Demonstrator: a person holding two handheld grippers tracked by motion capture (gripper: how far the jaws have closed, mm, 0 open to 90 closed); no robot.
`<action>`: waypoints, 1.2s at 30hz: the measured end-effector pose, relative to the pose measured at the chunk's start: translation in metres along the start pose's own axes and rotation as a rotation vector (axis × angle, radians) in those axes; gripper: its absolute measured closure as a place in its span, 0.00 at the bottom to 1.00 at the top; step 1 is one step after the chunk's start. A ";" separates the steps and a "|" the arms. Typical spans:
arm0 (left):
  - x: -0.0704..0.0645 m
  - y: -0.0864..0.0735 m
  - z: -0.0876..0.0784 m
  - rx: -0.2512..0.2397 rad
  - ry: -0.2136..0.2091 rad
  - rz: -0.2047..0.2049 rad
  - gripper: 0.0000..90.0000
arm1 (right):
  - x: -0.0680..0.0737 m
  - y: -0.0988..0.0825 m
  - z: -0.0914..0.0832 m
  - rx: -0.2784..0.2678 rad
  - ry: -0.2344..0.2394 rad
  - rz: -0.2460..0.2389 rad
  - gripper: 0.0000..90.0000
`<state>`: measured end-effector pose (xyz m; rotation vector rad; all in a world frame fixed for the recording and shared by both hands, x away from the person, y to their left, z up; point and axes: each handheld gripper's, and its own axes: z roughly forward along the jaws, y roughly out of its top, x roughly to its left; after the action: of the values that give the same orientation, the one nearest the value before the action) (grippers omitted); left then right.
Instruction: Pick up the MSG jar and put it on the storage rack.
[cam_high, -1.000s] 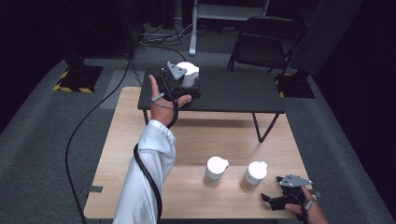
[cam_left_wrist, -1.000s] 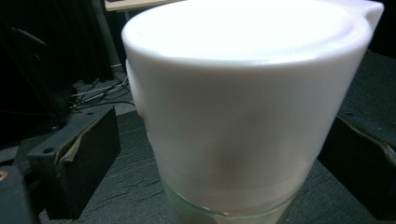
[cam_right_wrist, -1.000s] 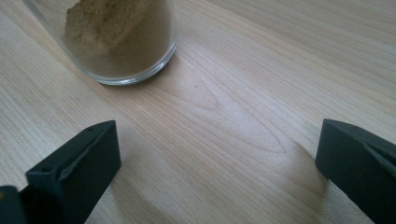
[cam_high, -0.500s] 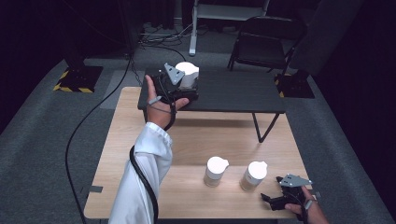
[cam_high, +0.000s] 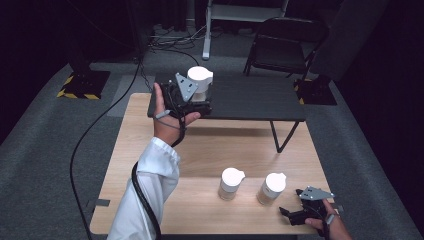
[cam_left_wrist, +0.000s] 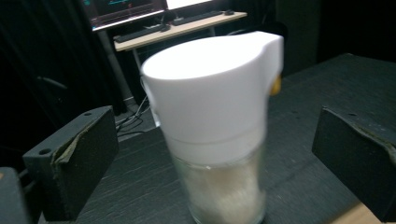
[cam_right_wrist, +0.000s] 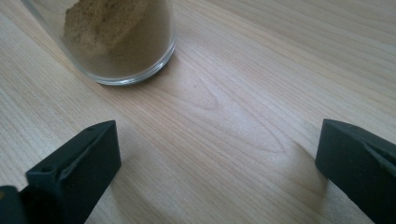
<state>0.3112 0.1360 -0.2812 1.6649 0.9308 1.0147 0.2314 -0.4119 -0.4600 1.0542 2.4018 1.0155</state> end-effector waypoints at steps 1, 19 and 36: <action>0.000 -0.001 -0.002 -0.002 -0.005 0.011 0.01 | 0.000 0.000 0.000 0.000 0.000 0.000 0.00; -0.009 -0.034 -0.036 -0.009 -0.075 0.117 0.00 | 0.000 0.000 0.000 0.000 0.000 0.000 0.00; -0.016 -0.076 -0.053 0.059 -0.125 0.162 0.01 | 0.000 0.000 -0.001 0.001 0.003 -0.004 0.00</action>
<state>0.2472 0.1594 -0.3456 1.8549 0.7605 0.9850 0.2310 -0.4125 -0.4600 1.0478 2.4064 1.0156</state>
